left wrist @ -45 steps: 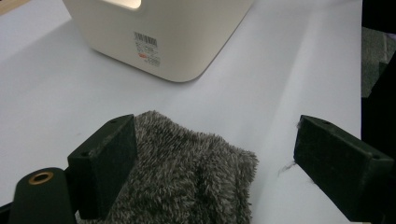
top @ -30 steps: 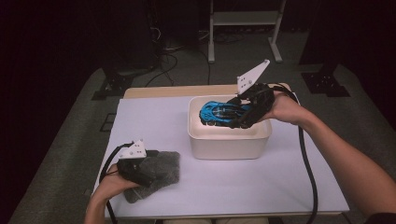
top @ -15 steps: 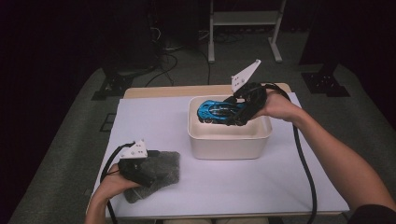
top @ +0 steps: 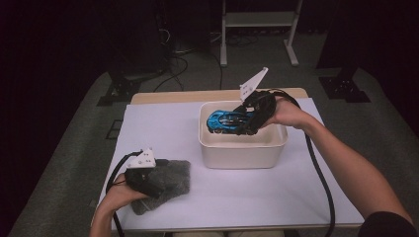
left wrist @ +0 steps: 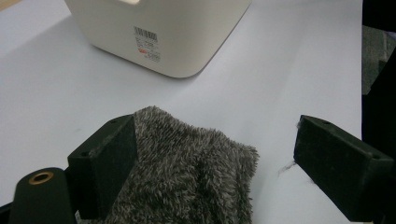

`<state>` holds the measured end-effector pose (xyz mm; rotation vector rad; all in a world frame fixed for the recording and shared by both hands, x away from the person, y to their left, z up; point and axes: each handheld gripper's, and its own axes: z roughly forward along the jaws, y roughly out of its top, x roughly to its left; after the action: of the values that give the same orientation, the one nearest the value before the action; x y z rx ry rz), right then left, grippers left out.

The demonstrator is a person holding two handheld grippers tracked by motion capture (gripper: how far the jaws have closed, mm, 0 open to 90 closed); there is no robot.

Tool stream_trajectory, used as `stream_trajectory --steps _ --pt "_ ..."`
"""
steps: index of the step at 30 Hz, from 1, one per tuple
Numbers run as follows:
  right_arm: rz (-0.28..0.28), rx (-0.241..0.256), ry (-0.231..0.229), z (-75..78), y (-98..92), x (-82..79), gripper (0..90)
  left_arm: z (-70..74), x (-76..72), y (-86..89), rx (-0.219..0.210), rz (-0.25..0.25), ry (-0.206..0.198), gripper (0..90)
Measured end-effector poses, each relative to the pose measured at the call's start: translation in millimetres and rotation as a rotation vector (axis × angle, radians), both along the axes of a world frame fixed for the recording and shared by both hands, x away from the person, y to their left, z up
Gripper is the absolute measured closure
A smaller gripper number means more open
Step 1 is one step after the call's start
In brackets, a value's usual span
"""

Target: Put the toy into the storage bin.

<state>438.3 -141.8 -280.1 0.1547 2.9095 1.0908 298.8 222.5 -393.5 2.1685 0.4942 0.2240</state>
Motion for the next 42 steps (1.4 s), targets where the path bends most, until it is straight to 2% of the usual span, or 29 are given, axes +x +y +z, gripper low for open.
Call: stream_trajectory --steps 15,42 --pt "0.004 -0.010 0.051 -26.0 2.6 6.3 25.5 -0.2 -0.5 1.1 0.003 -0.001 -0.004 13.2" --pt "-0.004 -0.065 0.087 -54.5 13.7 13.3 25.5 1.1 -1.1 2.9 -0.004 -0.009 -0.008 13.2"
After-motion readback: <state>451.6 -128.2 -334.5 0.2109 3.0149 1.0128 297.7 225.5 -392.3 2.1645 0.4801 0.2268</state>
